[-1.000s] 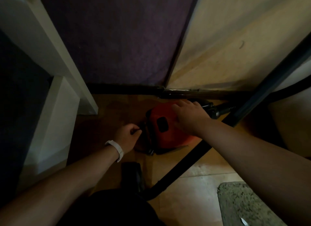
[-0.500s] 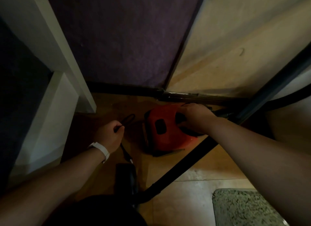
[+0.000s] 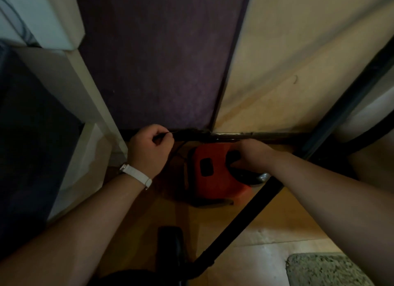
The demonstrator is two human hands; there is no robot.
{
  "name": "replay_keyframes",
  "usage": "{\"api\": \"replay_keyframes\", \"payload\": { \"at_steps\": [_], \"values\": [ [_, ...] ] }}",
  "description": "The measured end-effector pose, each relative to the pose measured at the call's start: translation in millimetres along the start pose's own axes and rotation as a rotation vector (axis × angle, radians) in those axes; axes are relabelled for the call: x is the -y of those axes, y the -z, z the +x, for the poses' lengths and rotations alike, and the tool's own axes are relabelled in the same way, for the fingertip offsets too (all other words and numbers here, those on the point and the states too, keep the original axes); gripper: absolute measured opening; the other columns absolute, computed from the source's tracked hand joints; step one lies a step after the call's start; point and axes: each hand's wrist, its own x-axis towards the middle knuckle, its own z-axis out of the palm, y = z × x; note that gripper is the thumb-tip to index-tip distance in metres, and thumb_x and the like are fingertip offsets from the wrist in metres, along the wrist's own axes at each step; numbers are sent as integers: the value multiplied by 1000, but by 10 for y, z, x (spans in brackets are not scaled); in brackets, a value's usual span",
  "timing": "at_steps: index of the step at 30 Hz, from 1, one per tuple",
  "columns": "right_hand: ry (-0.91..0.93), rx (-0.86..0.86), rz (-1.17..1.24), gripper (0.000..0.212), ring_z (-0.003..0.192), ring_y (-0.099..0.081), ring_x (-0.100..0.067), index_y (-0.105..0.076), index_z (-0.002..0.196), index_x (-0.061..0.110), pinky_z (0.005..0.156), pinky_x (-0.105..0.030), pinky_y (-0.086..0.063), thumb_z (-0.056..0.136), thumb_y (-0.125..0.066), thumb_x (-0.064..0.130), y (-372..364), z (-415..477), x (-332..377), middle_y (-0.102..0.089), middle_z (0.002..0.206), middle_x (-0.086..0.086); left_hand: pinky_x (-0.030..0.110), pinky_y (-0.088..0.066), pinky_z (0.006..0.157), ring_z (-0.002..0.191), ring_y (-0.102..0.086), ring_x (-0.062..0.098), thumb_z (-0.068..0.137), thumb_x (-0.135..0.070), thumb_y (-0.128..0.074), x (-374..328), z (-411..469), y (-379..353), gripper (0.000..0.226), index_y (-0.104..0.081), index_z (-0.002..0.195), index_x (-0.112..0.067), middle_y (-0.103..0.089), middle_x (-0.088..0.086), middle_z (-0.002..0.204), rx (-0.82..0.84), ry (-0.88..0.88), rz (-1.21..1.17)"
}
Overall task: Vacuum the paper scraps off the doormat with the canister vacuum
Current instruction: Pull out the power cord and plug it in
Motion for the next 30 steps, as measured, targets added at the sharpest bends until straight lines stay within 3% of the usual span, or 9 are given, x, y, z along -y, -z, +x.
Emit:
{"api": "replay_keyframes", "payload": {
  "at_steps": [2, 6, 10, 14, 18, 22, 25, 30],
  "values": [
    [-3, -8, 38, 31, 100, -67, -26, -69, 108, 20, 83, -45, -57, 80, -74, 34, -20, 9, -35, -70, 107, -5, 19, -45, 61, 68, -55, 4, 82, -21, -64, -119, 84, 31, 6, -64, 77, -19, -63, -1, 74, -23, -69, -6],
    [-10, -19, 106, 32, 101, -64, -26, -66, 108, 15, 84, -45, -56, 82, -75, 30, -25, -6, -87, -66, 110, -6, 19, -46, 58, 65, -57, 5, 80, -20, -63, -346, 152, 123, 11, -65, 72, -13, -63, 0, 68, -12, -181, 42],
    [-31, -33, 191, 33, 100, -64, -26, -65, 111, 14, 84, -42, -56, 82, -77, 25, -57, 19, -158, -66, 109, -6, 9, -41, 58, 67, -57, 2, 80, -19, -63, -635, 241, 317, 8, -67, 74, -16, -58, -14, 69, -47, -311, 109],
    [-9, -57, 204, 26, 97, -63, -28, -63, 102, 14, 81, -41, -55, 82, -75, 26, -44, 4, -158, -64, 104, -7, 5, -37, 58, 62, -54, -1, 81, -21, -60, -1067, 370, 478, 9, -65, 74, -20, -55, -20, 67, -100, -389, 105],
    [15, -106, 205, 28, 94, -64, -30, -63, 101, 11, 81, -45, -55, 81, -75, 27, -43, -24, -162, -66, 103, -11, 15, -40, 50, 54, -50, 6, 82, -16, -59, -1444, 428, 642, 10, -65, 75, -13, -57, -1, 61, -163, -428, 21],
    [21, -119, 219, 27, 94, -64, -30, -61, 102, 13, 81, -46, -56, 83, -74, 27, -49, -48, -175, -65, 103, -11, 21, -41, 52, 60, -54, 17, 82, -12, -60, -1408, 379, 670, 12, -65, 73, -6, -59, 9, 63, -37, -530, 125],
    [-4, -121, 247, 28, 94, -63, -29, -63, 104, 9, 81, -44, -56, 84, -75, 26, -51, -51, -204, -65, 103, -10, 28, -43, 53, 62, -56, 17, 79, -24, -56, -1041, 325, 584, 16, -64, 70, -13, -61, 2, 63, 122, -472, 192],
    [-1, -125, 251, 23, 89, -64, -27, -64, 98, 12, 76, -43, -57, 83, -75, 26, -80, -34, -267, -66, 98, -9, 22, -41, 52, 55, -52, 5, 75, -34, -56, -418, 170, 304, 17, -62, 67, -20, -58, -6, 59, 285, -213, 140]
  ]
}}
